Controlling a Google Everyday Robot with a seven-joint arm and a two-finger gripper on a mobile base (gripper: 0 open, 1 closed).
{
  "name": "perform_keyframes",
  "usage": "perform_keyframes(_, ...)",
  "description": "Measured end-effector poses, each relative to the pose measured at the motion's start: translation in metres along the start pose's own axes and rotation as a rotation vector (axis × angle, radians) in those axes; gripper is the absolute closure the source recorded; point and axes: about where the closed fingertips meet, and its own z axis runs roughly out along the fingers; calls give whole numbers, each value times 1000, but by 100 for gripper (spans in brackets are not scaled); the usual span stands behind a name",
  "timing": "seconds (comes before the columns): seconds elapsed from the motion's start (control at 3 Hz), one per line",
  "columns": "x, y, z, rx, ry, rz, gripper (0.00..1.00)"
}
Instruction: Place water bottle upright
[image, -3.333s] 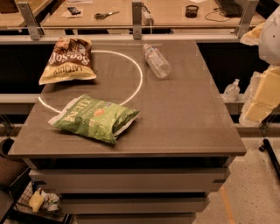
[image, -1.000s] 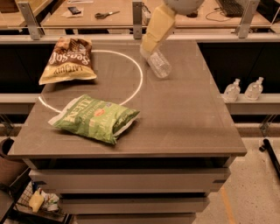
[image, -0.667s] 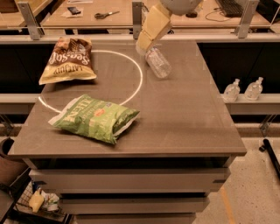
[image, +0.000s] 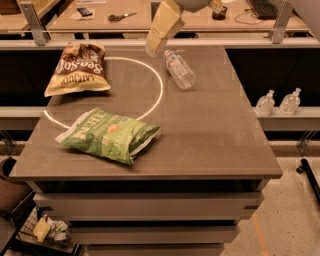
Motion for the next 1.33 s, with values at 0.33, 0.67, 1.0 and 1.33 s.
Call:
perform_keyframes(0.33,-24,7,16,25,48,74,0)
perform_keyframes(0.67,-39,9,35,48,78,149,0)
perform_keyframes(1.0,-53,8,56,53,98,193,0)
perform_keyframes(1.33,-63,-11,82,27,80,200,0)
